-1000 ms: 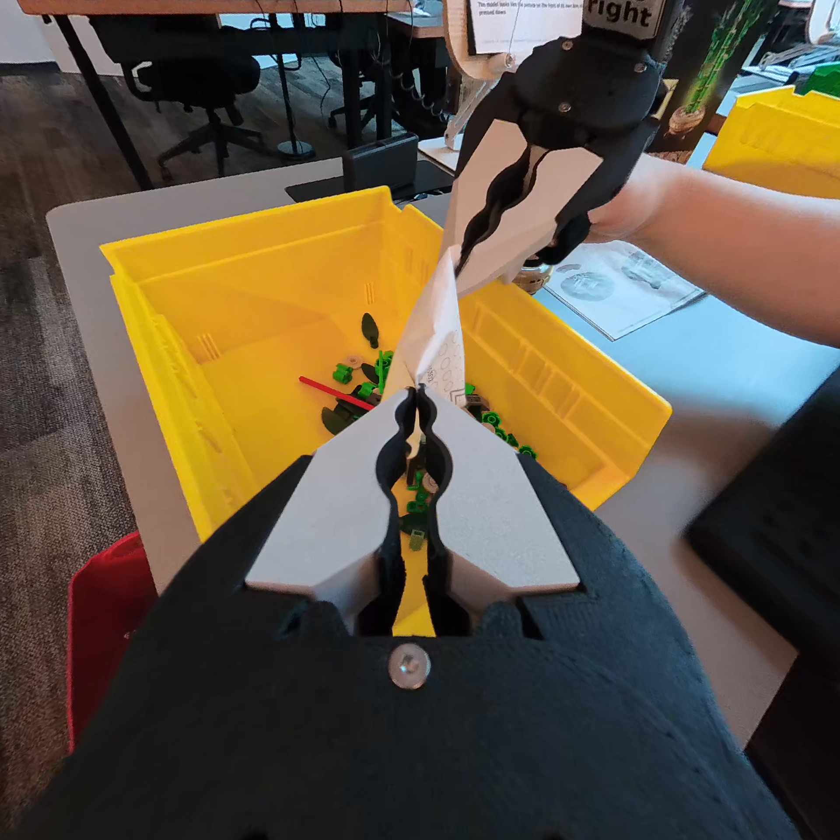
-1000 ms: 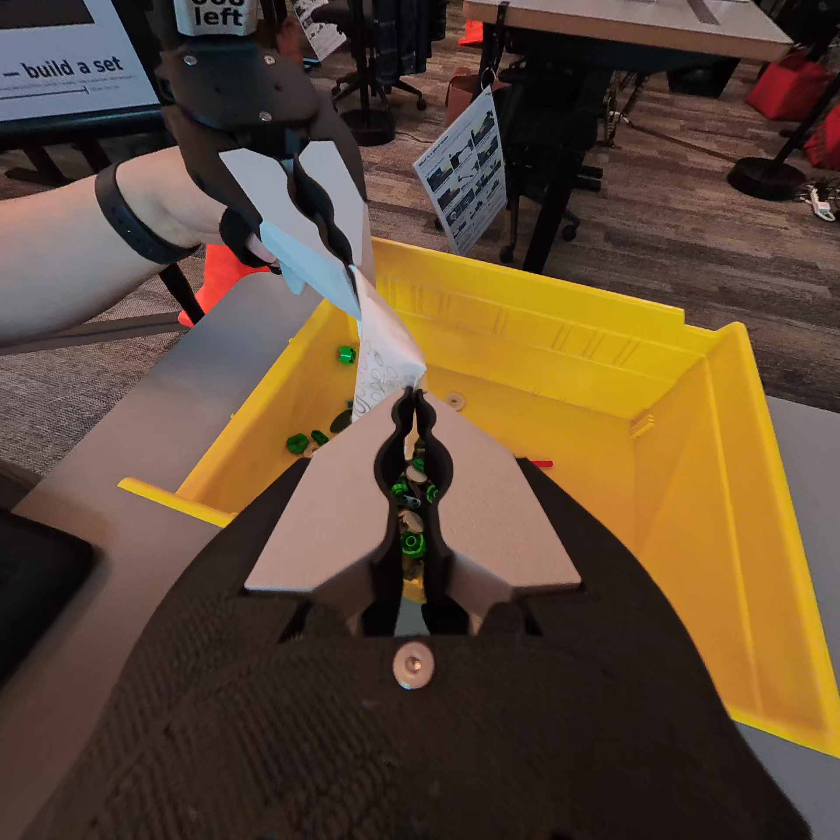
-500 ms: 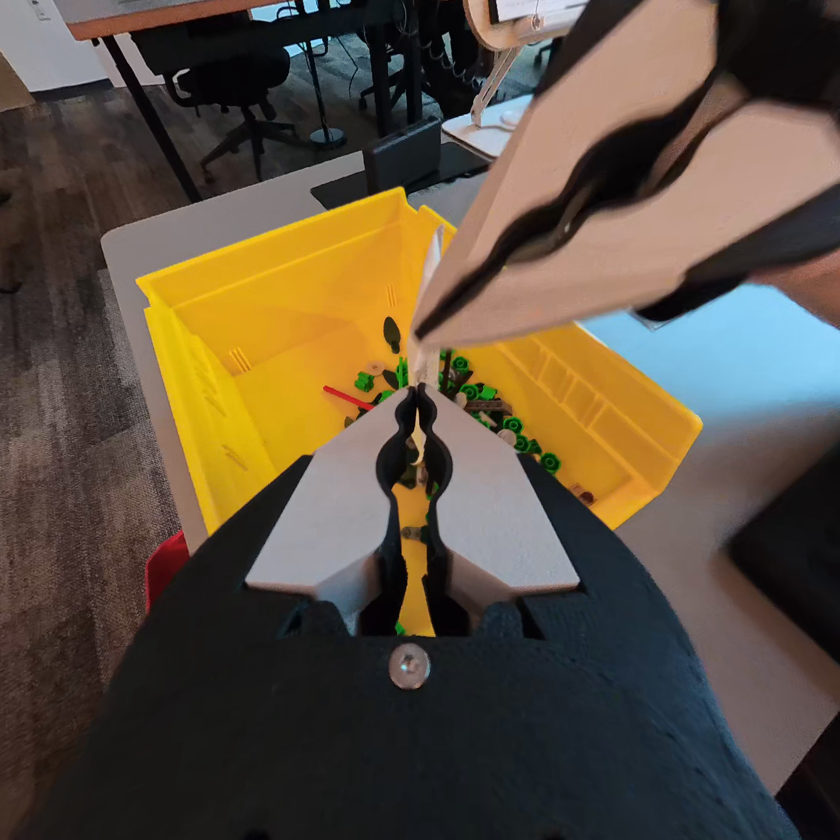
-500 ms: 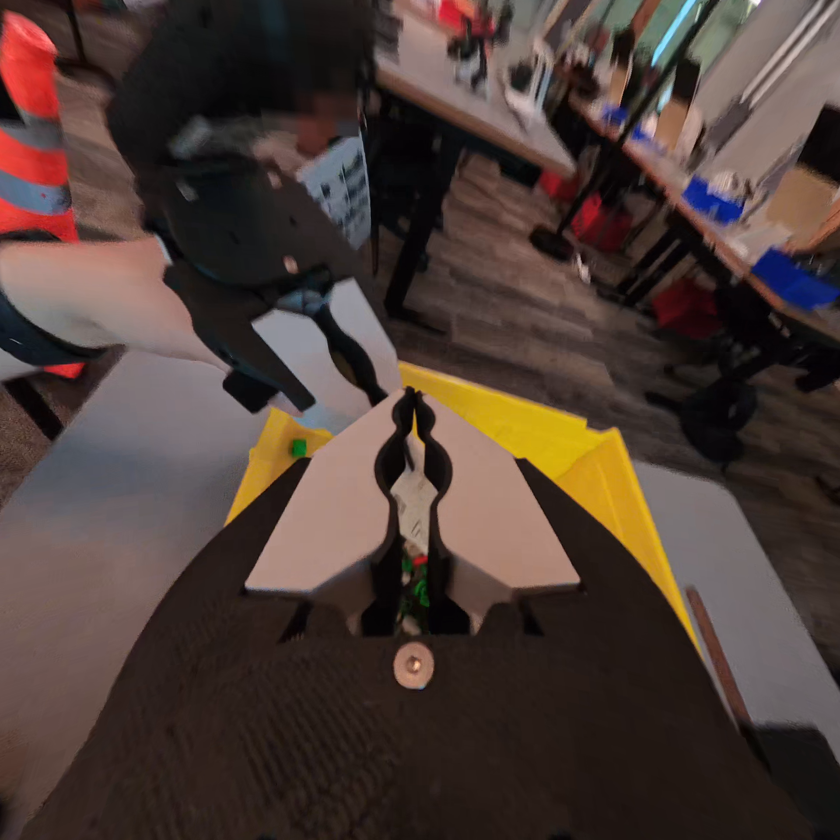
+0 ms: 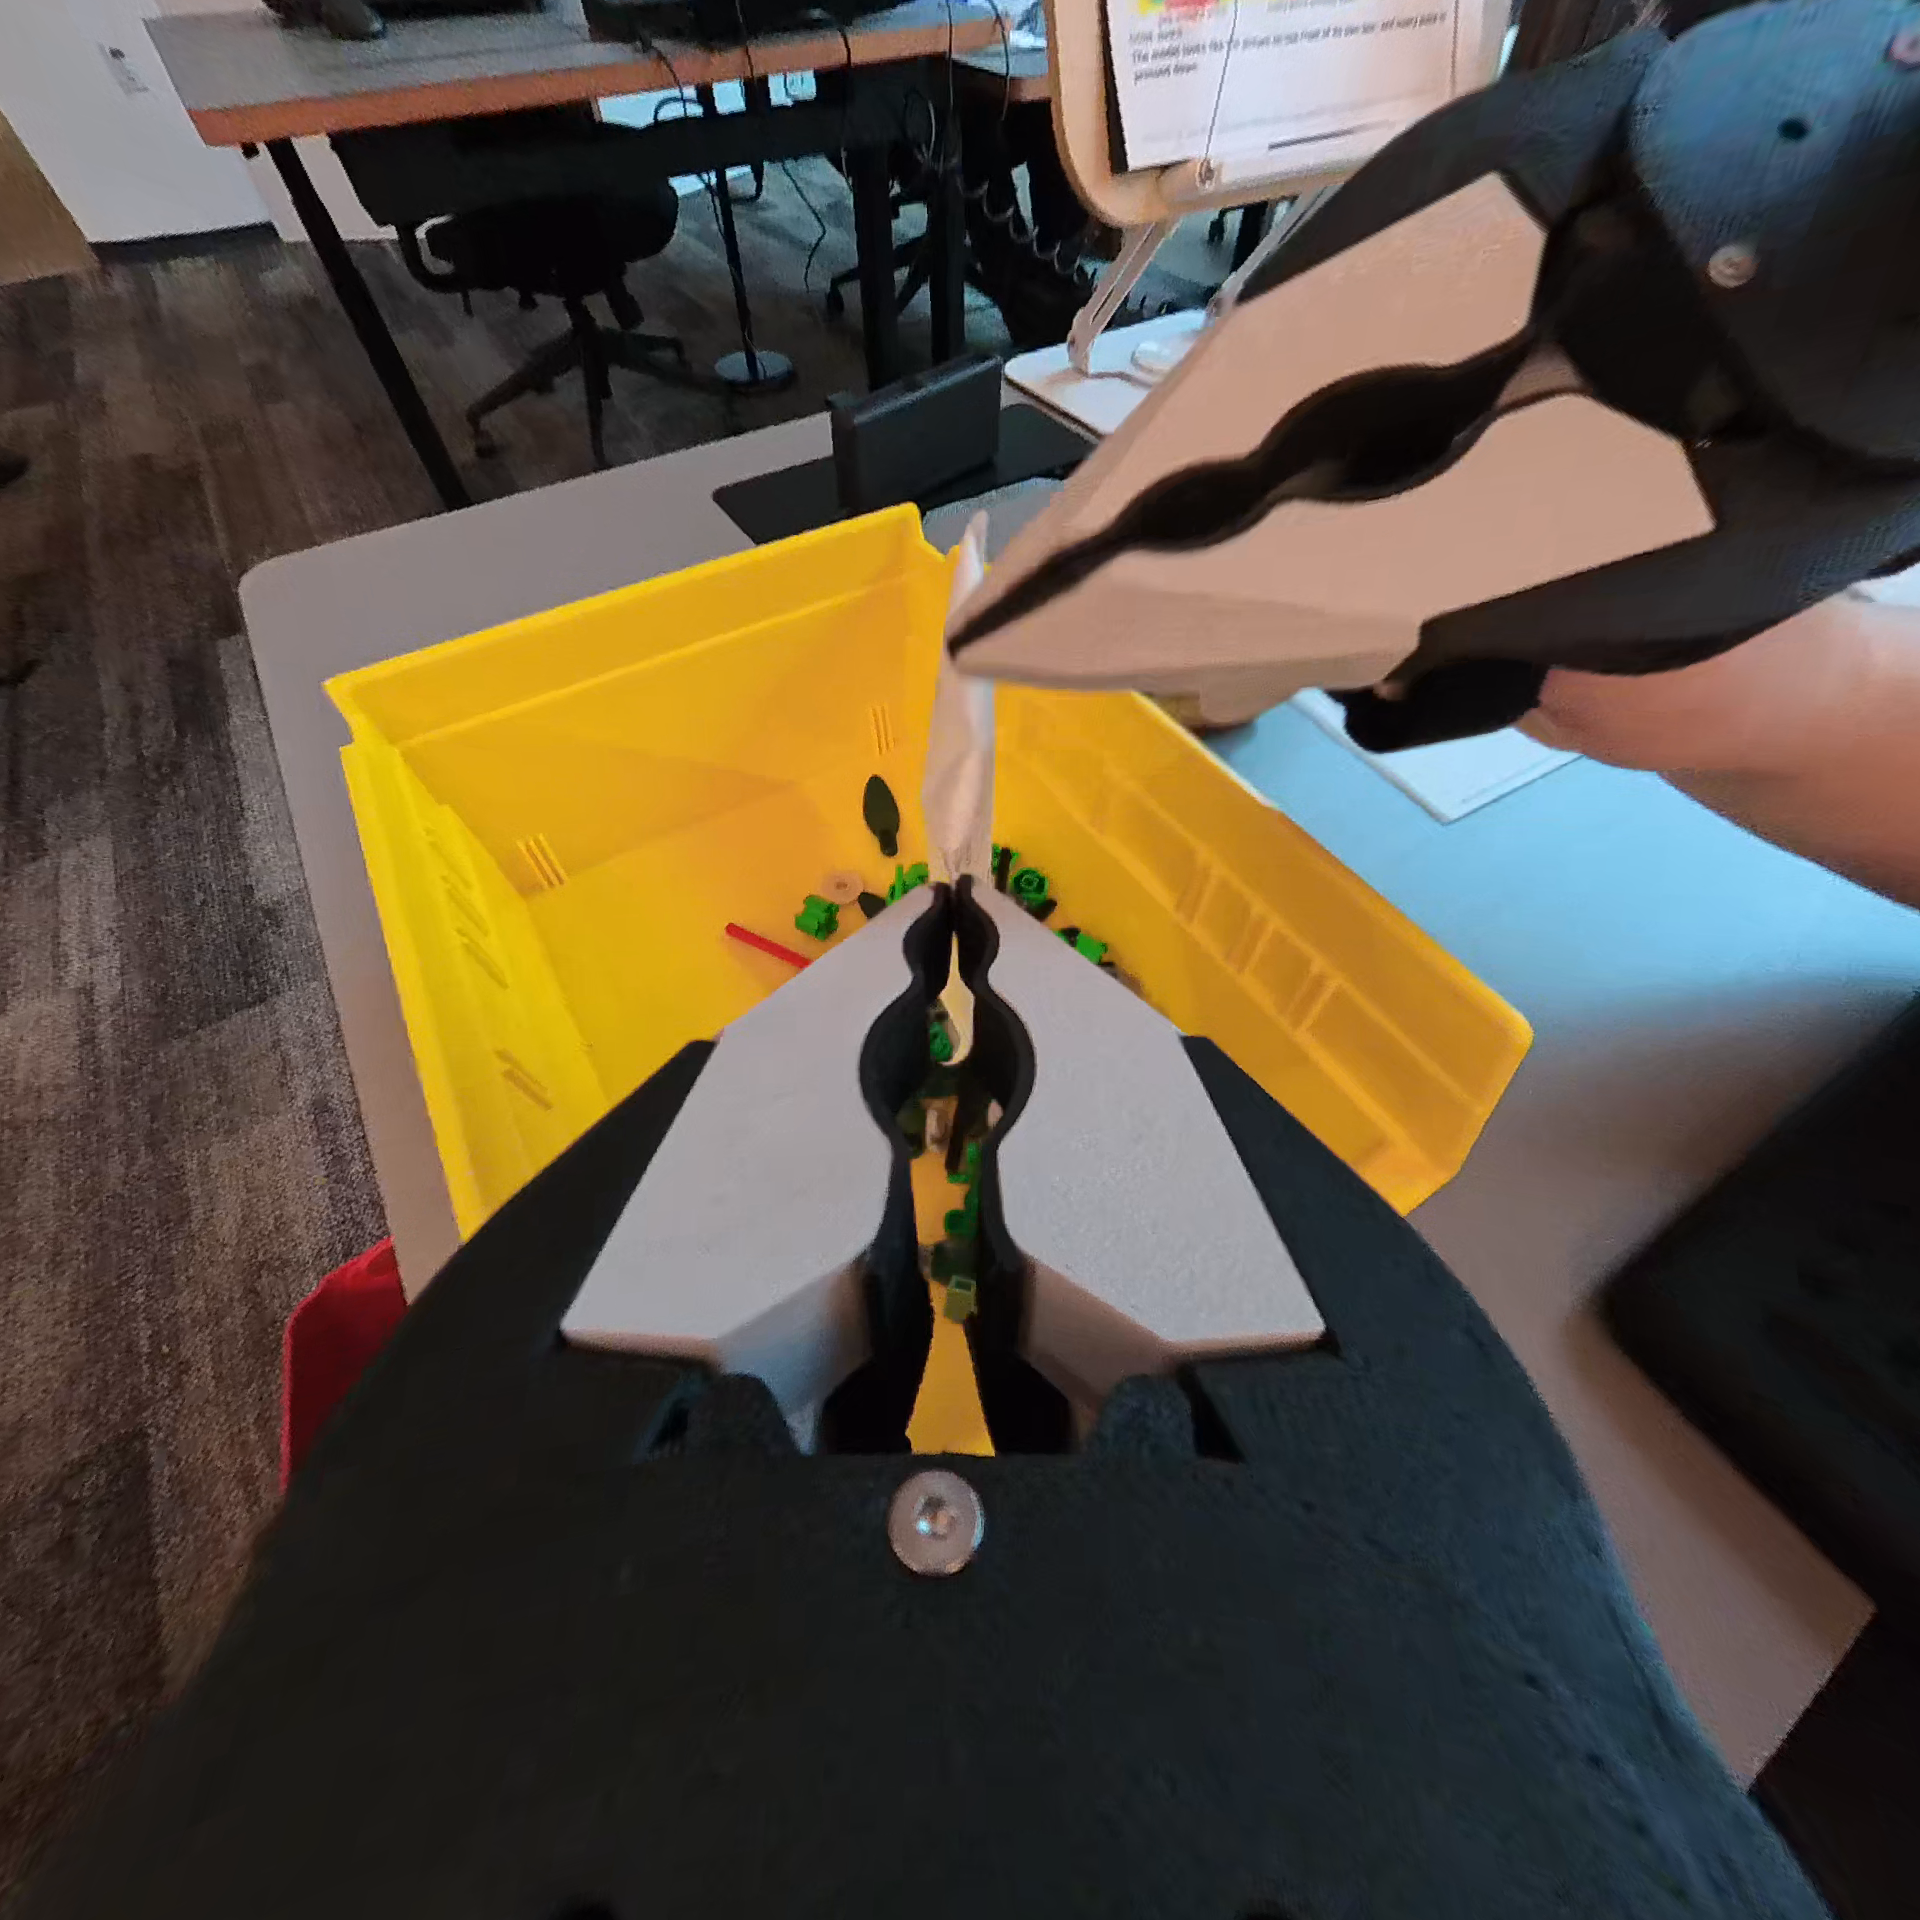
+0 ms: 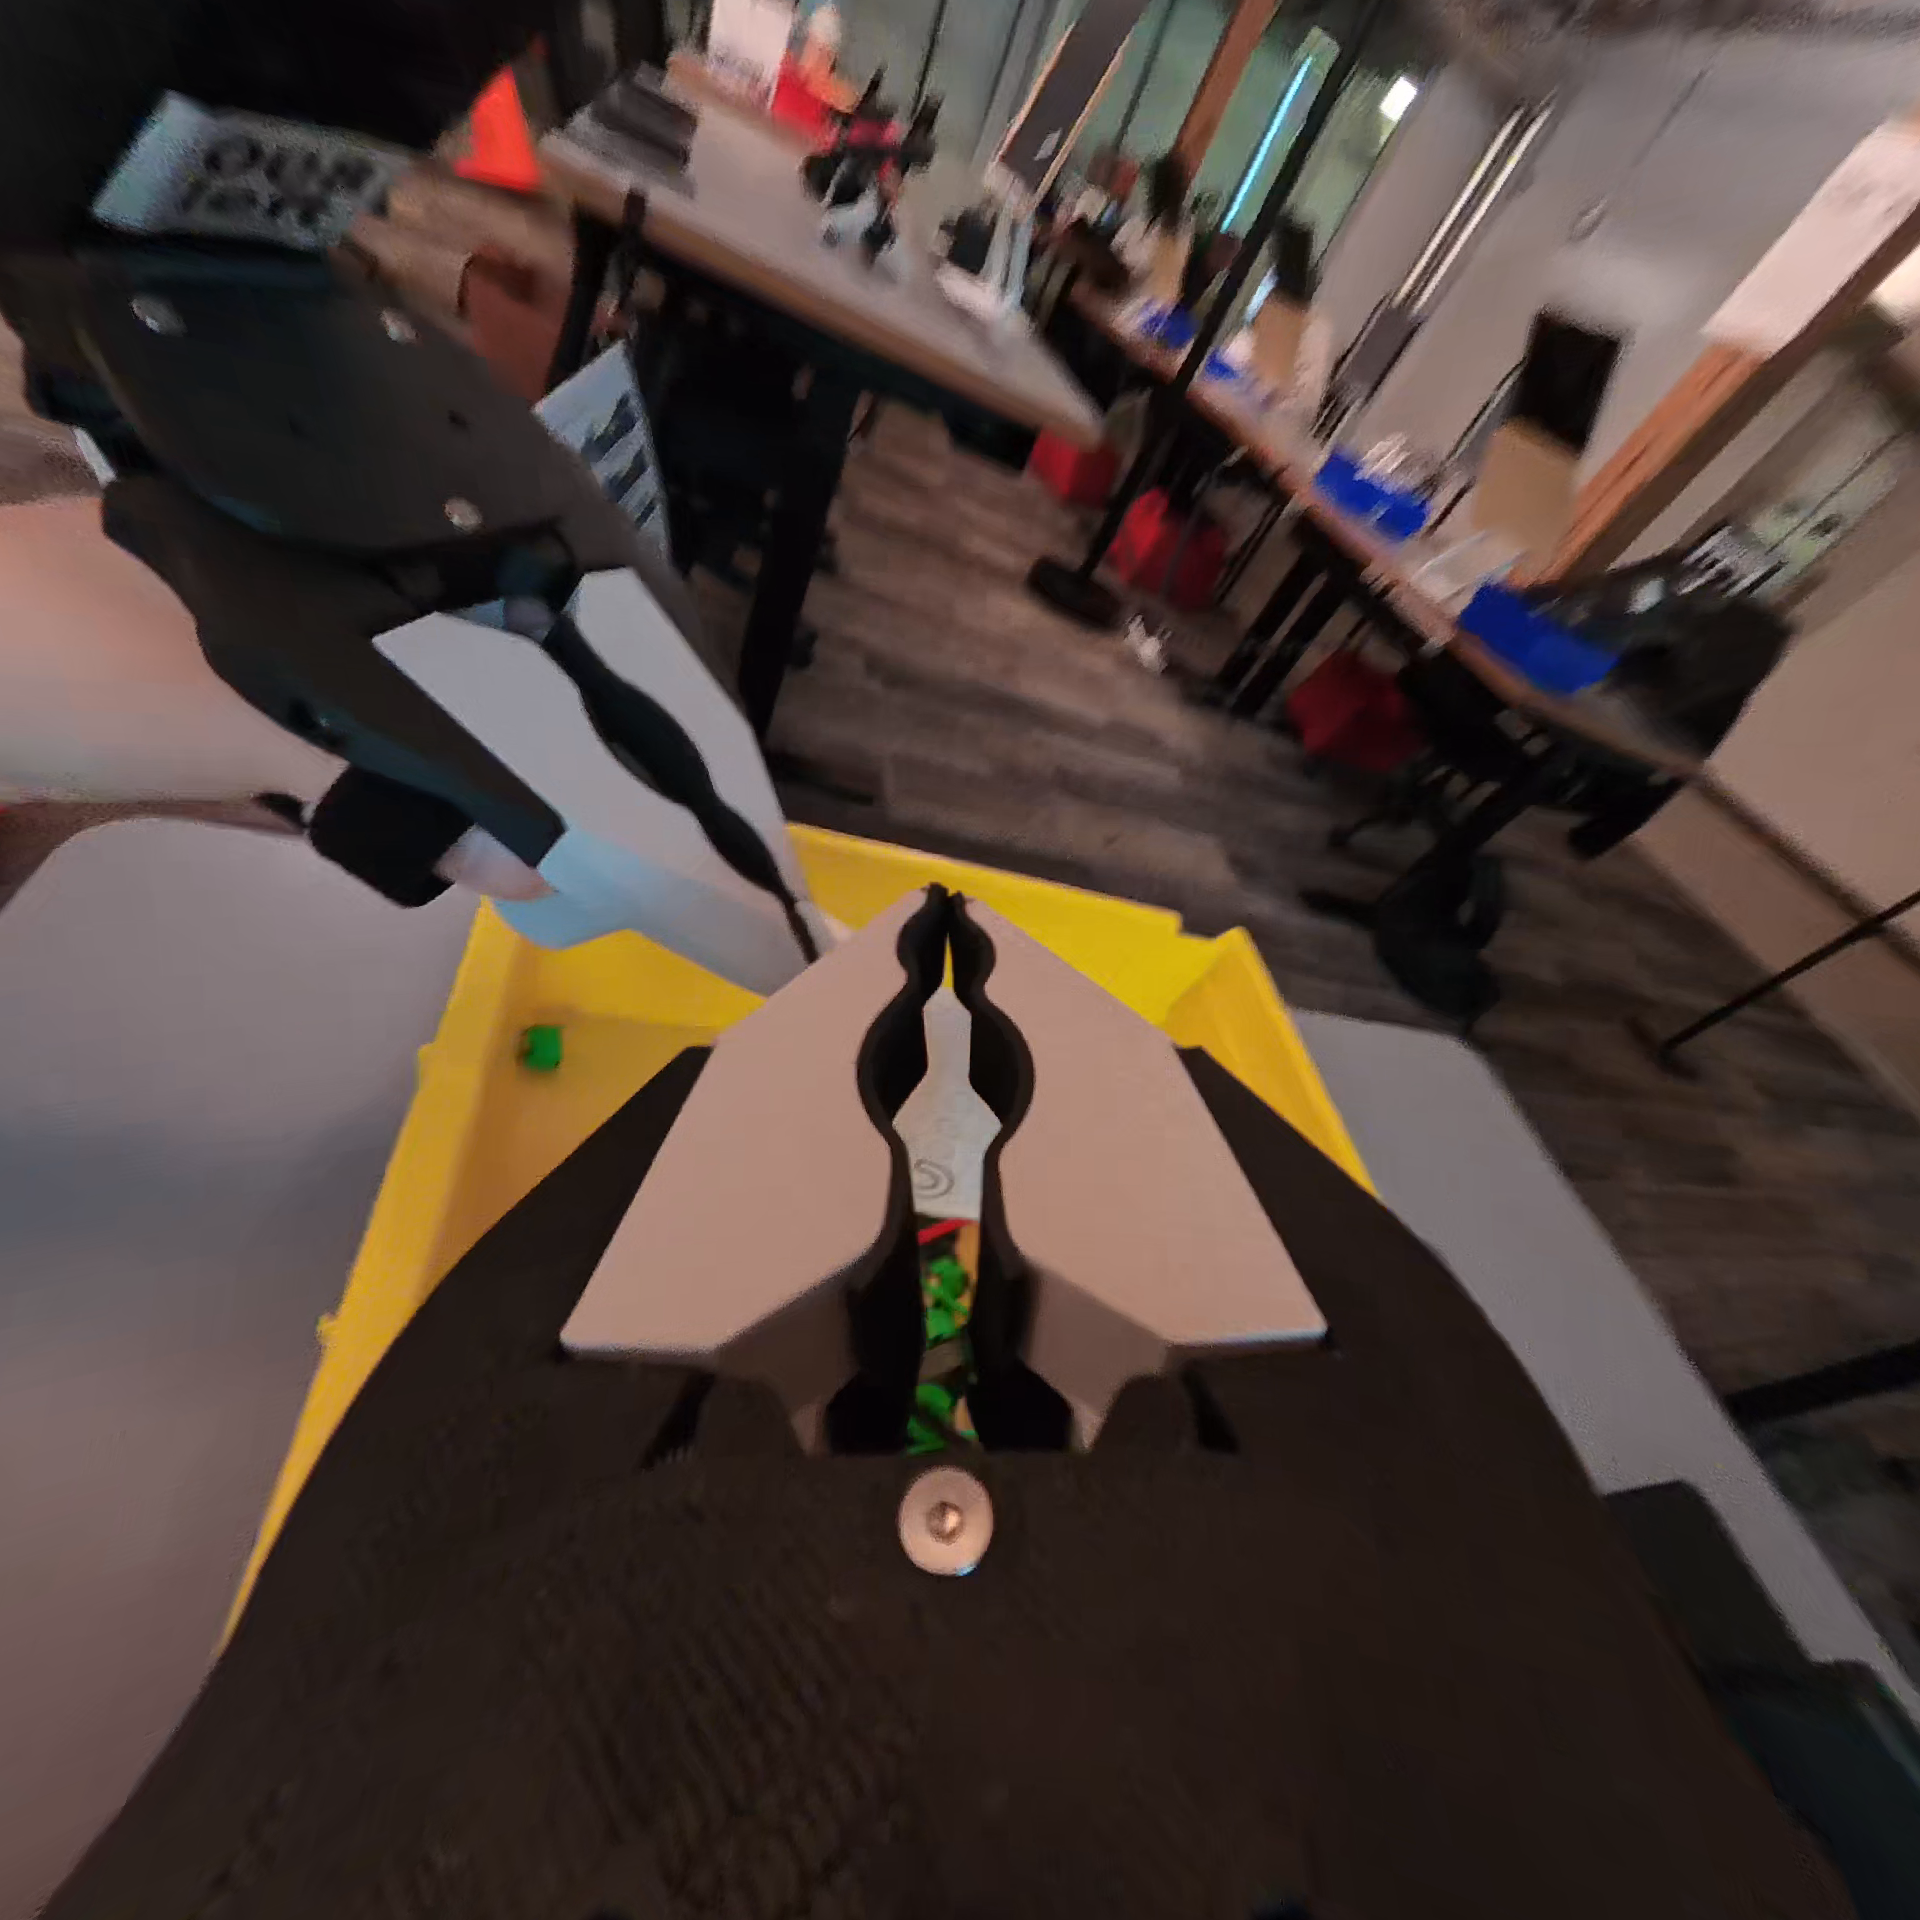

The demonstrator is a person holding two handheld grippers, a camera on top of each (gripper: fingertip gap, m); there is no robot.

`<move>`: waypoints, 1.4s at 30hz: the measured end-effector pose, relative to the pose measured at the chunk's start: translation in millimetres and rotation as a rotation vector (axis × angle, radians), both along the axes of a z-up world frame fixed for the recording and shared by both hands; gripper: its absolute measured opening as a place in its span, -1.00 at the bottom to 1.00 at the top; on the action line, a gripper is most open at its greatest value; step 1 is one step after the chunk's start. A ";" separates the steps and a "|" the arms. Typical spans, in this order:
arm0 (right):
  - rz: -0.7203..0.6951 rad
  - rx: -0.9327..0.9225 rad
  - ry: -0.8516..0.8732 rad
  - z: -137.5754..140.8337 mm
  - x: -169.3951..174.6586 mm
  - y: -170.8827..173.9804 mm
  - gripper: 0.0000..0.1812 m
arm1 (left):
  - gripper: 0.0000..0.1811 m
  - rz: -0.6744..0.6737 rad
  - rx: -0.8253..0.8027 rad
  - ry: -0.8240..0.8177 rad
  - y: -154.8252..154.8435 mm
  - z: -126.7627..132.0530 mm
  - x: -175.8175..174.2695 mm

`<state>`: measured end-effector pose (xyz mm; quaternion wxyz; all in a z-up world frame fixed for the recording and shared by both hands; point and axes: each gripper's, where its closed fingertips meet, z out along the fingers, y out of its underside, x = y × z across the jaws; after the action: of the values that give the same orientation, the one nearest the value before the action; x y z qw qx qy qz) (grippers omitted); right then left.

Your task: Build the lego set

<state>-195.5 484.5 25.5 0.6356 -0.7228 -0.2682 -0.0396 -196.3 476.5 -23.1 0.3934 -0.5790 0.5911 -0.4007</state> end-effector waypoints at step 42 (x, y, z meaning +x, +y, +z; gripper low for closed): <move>0.452 -0.434 0.612 3.4 42.6 -41.5 -1.00 | -0.90 -0.124 -0.311 -0.097 -10.6 32.0 -12.7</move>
<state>-152.9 443.0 28.9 0.5120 -0.7410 -0.2211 0.3739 -209.0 465.9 8.9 0.3020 -0.5752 0.5369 -0.5382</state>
